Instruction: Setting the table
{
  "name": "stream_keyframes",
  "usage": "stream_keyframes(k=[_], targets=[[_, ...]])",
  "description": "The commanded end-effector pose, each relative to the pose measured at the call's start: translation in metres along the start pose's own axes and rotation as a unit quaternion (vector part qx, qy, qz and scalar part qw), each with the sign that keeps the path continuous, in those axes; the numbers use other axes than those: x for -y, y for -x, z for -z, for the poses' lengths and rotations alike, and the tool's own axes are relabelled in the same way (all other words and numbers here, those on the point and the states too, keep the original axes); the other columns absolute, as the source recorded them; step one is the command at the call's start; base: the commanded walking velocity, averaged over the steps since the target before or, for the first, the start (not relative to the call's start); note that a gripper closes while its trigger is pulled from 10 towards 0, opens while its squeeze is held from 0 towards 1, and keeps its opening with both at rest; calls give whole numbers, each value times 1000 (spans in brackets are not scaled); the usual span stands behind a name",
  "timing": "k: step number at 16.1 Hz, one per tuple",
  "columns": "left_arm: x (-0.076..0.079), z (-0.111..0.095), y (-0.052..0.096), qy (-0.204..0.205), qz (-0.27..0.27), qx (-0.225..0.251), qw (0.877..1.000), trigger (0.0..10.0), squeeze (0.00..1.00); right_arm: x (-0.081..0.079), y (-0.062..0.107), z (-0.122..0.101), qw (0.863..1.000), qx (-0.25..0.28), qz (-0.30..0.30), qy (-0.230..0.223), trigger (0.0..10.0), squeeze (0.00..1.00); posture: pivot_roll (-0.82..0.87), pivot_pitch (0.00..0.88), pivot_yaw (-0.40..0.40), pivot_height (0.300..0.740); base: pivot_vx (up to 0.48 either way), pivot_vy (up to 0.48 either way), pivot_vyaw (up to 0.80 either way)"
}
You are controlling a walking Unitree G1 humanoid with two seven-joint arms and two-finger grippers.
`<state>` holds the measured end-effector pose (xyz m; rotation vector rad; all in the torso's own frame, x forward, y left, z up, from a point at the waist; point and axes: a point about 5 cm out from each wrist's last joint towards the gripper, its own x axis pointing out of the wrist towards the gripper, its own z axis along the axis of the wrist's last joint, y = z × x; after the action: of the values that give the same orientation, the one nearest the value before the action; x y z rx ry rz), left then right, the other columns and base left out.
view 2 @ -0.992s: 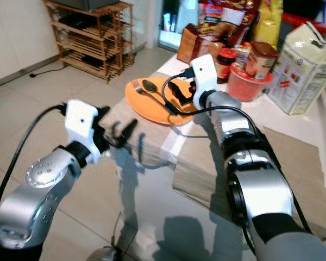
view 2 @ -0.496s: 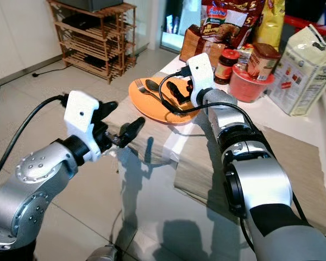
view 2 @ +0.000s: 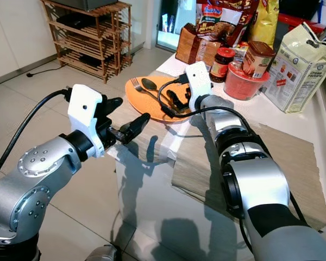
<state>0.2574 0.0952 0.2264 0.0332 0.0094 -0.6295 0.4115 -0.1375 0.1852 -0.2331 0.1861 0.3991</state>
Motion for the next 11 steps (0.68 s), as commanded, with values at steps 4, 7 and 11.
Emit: stream_keyframes(k=[4,7,11], targets=[[5,-5,1,3,4,5,1000,10000,0,-4,-3,-2,1000,-16,3,16,10000,0,338,30,-108,740,0,0,0],[6,-5,1,6,2,5,1000,10000,0,-9,-4,1,1000,-22,-2,17,10000,0,340,35,-113,740,0,0,0],[6,-6,1,10,-3,7,1000,10000,0,-14,-6,5,999,-32,2,22,10000,0,344,33,-123,740,0,0,0]])
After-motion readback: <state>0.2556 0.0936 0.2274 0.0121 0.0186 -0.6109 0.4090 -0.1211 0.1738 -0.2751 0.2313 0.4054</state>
